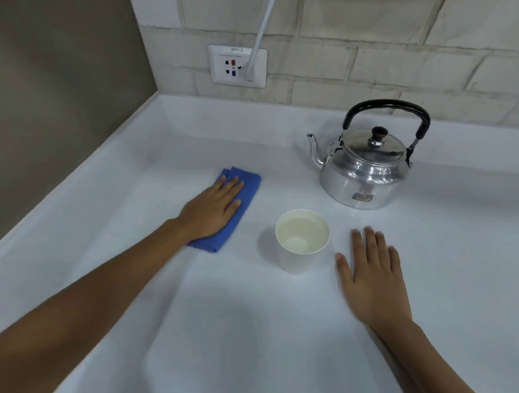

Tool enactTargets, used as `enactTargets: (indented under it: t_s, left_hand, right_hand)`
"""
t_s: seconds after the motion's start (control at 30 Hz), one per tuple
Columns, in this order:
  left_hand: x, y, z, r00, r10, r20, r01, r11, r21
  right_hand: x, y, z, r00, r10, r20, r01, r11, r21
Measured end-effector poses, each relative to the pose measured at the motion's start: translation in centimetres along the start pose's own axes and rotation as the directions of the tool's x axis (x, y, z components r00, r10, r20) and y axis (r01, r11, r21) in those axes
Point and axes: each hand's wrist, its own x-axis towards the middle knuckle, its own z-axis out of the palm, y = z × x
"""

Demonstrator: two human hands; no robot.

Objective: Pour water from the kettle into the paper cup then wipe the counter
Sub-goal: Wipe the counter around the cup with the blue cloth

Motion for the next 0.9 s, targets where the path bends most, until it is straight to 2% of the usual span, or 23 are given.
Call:
enactTargets:
  t_s: [0.17, 0.3, 0.47, 0.57, 0.67, 0.77, 0.83, 0.9]
  left_hand:
    - [1.7, 2.8, 1.1, 0.988, -0.153, -0.002, 0.153, 0.988, 0.017]
    - [-3.5, 5.6, 2.4, 0.995, -0.091, -0.037, 0.087, 0.993, -0.078]
    - [-12.3, 4.7, 2.8, 0.989, 0.020, -0.146, -0.030, 0.998, -0.061]
    - [-13.5, 2.4, 1.7, 0.995, -0.012, -0.095, 0.004, 0.997, -0.076]
    - [-11.1, 2.6, 1.5, 0.989, -0.132, -0.062, 0.129, 0.991, -0.047]
    - [-9.7, 4.8, 2.1, 0.969, -0.231, -0.091, 0.233, 0.973, 0.010]
    - [-10.5, 6.5, 2.8, 0.972, -0.207, -0.107, 0.209, 0.978, 0.012]
    - [-12.6, 8.0, 3.5, 0.984, -0.127, -0.126, 0.127, 0.992, -0.004]
  right_hand:
    - [0.1, 0.2, 0.1, 1.000, -0.008, -0.012, 0.007, 1.000, -0.010]
    - [0.2, 0.4, 0.2, 1.000, -0.012, 0.000, 0.012, 1.000, -0.006]
    - [0.1, 0.7, 0.3, 1.000, -0.027, 0.004, 0.027, 1.000, 0.015]
    - [0.0, 0.5, 0.3, 1.000, -0.017, 0.008, 0.017, 1.000, 0.009]
    - [0.1, 0.3, 0.3, 1.000, -0.010, 0.002, 0.010, 1.000, -0.003]
    - [0.0, 0.1, 0.2, 1.000, -0.013, 0.000, 0.013, 1.000, -0.007]
    - [0.1, 0.2, 0.3, 1.000, -0.014, 0.005, 0.014, 1.000, -0.008]
    - [0.0, 0.4, 0.3, 1.000, -0.014, 0.015, 0.015, 1.000, -0.013]
